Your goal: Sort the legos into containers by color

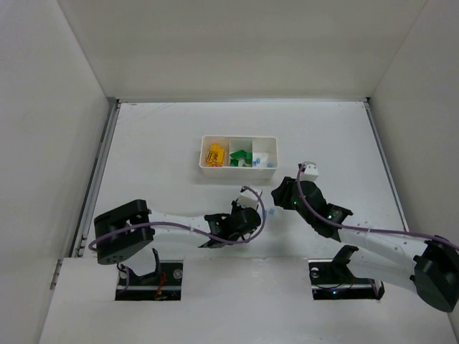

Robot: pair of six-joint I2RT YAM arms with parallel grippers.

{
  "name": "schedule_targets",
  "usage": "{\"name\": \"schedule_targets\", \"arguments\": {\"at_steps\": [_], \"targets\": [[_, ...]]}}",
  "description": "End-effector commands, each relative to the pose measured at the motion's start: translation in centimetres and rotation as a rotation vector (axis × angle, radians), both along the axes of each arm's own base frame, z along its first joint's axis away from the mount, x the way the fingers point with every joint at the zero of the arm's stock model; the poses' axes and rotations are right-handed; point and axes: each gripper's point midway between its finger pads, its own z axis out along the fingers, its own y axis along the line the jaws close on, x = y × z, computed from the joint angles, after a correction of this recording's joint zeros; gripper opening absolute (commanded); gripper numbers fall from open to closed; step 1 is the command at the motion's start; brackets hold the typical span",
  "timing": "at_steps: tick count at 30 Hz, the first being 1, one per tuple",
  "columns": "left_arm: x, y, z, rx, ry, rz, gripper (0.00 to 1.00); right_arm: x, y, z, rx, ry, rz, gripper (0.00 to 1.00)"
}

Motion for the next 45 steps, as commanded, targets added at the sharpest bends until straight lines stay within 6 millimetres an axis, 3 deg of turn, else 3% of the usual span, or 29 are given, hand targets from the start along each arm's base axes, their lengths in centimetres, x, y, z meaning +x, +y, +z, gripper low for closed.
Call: {"name": "schedule_targets", "arguments": {"at_steps": [1, 8, 12, 16, 20, 25, 28, 33, 37, 45], "targets": [[1.8, 0.0, 4.6, -0.092, -0.072, 0.031, 0.13, -1.0, 0.2, -0.5, 0.024, 0.019, 0.005, 0.50], [7.3, -0.4, 12.3, -0.242, -0.162, 0.081, 0.15, -1.8, 0.1, -1.2, 0.042, 0.038, 0.003, 0.50], [11.9, -1.5, 14.8, -0.296, -0.190, 0.101, 0.15, -2.5, 0.8, -1.9, 0.021, 0.064, 0.031, 0.47], [15.9, -3.5, 15.1, -0.311, -0.173, 0.091, 0.15, -3.2, 1.5, -3.0, -0.013, 0.099, 0.048, 0.42], [18.7, -5.5, 14.2, -0.295, -0.159, 0.076, 0.16, -3.7, 1.8, -3.7, -0.038, 0.112, 0.057, 0.41], [21.1, -6.4, 12.8, -0.253, -0.149, 0.092, 0.36, -3.9, 1.3, -4.6, -0.081, 0.142, 0.043, 0.46], [21.1, -6.4, 13.4, -0.253, -0.162, 0.088, 0.45, -3.8, 1.6, -5.0, -0.110, 0.161, 0.050, 0.46], [19.3, -4.9, 14.5, -0.259, -0.179, 0.088, 0.44, -3.2, 2.0, -5.6, -0.166, 0.187, 0.042, 0.44], [16.0, -2.5, 13.8, -0.256, -0.177, 0.090, 0.43, -2.6, 2.4, -5.7, -0.170, 0.182, 0.030, 0.45], [8.5, 2.1, 9.5, -0.202, -0.141, 0.099, 0.40, -2.3, 1.0, -7.1, -0.258, 0.217, -0.040, 0.37]]}}
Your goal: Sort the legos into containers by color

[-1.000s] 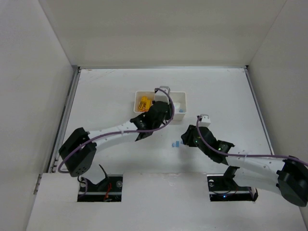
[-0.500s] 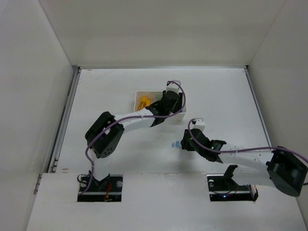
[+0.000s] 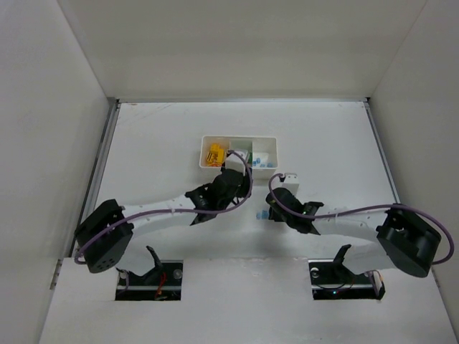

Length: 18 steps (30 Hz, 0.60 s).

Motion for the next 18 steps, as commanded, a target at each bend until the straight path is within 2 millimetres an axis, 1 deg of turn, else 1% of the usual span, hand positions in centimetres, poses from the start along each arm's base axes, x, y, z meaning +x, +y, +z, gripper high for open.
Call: {"name": "schedule_targets", "arguments": {"at_steps": [1, 5, 7, 8, 10, 11, 12, 15, 16, 18], "targets": [[-2.4, 1.1, -0.9, -0.013, 0.000, 0.025, 0.40, 0.9, -0.2, 0.8, -0.021, -0.030, -0.053, 0.37], [-5.4, 0.8, -2.3, -0.031, 0.036, -0.005, 0.40, 1.0, -0.4, 0.4, -0.042, -0.025, -0.068, 0.33], [-6.3, 0.4, -2.8, -0.033, 0.048, -0.019, 0.41, 1.2, -0.4, 0.3, -0.056, -0.023, -0.072, 0.26], [-6.7, 0.2, -3.0, -0.030, 0.053, -0.026, 0.41, 1.3, -0.5, 0.3, -0.061, -0.026, -0.077, 0.24], [-7.2, -0.3, -3.3, -0.026, 0.058, -0.041, 0.42, 1.4, -0.6, 0.9, -0.053, -0.048, -0.087, 0.22], [-7.4, -0.6, -3.5, -0.025, 0.060, -0.049, 0.43, 1.5, -0.6, 1.6, -0.038, -0.062, -0.086, 0.22], [-7.6, -0.8, -3.6, -0.025, 0.063, -0.055, 0.44, 1.6, -0.4, 2.7, -0.012, -0.083, -0.081, 0.22], [-8.2, -1.6, -3.9, -0.017, 0.067, -0.076, 0.45, 2.2, 0.4, 6.6, 0.064, -0.163, -0.042, 0.22], [-8.3, -1.9, -4.1, -0.014, 0.068, -0.081, 0.45, 2.7, 0.5, 8.0, 0.084, -0.192, -0.034, 0.22], [-8.6, -2.3, -4.3, -0.008, 0.071, -0.091, 0.45, 4.6, 0.1, 10.7, 0.107, -0.251, -0.042, 0.22]]}}
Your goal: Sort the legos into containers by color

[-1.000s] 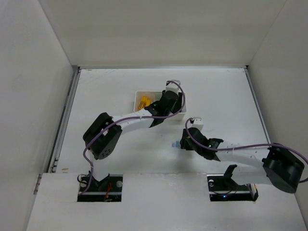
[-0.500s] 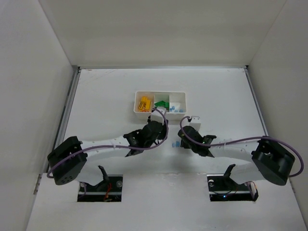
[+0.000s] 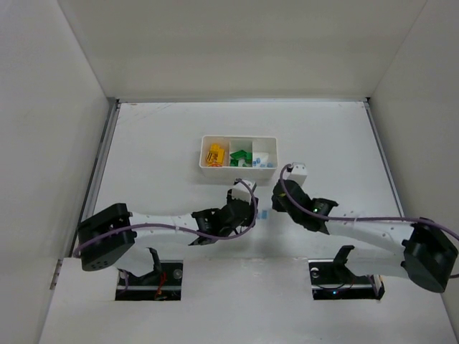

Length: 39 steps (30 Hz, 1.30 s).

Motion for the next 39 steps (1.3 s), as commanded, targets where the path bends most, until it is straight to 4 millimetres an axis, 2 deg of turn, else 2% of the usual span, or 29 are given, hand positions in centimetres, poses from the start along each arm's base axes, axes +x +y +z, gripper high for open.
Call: {"name": "schedule_targets", "arguments": {"at_steps": [1, 4, 7, 10, 14, 16, 21, 27, 32, 39], "targets": [[0.0, -1.5, 0.9, -0.040, -0.015, 0.004, 0.45, 4.0, 0.5, 6.9, 0.063, -0.157, 0.001, 0.22], [-0.2, -1.9, 0.5, -0.035, -0.013, 0.002, 0.45, 7.5, 0.7, 10.0, 0.083, -0.236, -0.005, 0.22], [-0.5, -2.4, 0.3, -0.027, -0.016, -0.002, 0.45, 10.7, 1.1, 11.6, 0.095, -0.271, -0.005, 0.23], [-0.8, -3.0, 0.2, -0.020, -0.018, -0.011, 0.45, 13.6, 2.0, 11.8, 0.104, -0.269, 0.006, 0.26], [-1.0, -3.7, -0.1, -0.011, -0.017, -0.023, 0.45, 15.3, 2.8, 11.7, 0.113, -0.263, 0.010, 0.43], [-1.1, -4.0, -0.2, -0.005, -0.019, -0.030, 0.45, 14.9, 2.7, 12.1, 0.124, -0.276, 0.007, 0.49], [-1.1, -4.0, -0.7, 0.016, -0.017, -0.033, 0.42, 12.5, 0.9, 11.8, 0.135, -0.288, -0.007, 0.47], [-0.8, -4.0, -2.1, 0.057, -0.009, -0.026, 0.39, 8.9, -0.6, 9.6, 0.173, -0.259, -0.018, 0.45], [-0.3, -4.2, -2.3, 0.062, -0.013, -0.019, 0.37, 5.8, -0.1, 7.8, 0.201, -0.224, 0.022, 0.45], [0.1, -4.5, -3.2, 0.093, -0.015, -0.022, 0.36, 2.8, 0.2, 4.3, 0.226, -0.150, 0.038, 0.45]]}}
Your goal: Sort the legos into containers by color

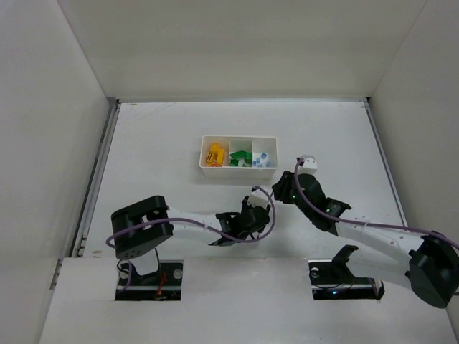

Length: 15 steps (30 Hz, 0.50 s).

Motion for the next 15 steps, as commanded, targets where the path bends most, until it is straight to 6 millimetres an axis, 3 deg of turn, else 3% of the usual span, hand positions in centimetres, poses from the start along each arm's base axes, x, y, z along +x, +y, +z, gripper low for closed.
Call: {"name": "schedule_targets", "arguments": {"at_steps": [1, 10, 15], "targets": [[1.1, -1.1, 1.3, -0.030, -0.036, 0.015, 0.35, -0.9, 0.8, -0.2, 0.061, 0.005, 0.001, 0.45], [2.0, -0.4, 0.1, 0.006, -0.042, 0.046, 0.28, -2.2, 1.2, -1.7, 0.064, 0.037, 0.011, 0.45], [2.1, -0.2, -0.5, 0.022, -0.042, 0.052, 0.18, -2.7, 1.5, -2.8, 0.048, 0.062, 0.018, 0.45]]}}
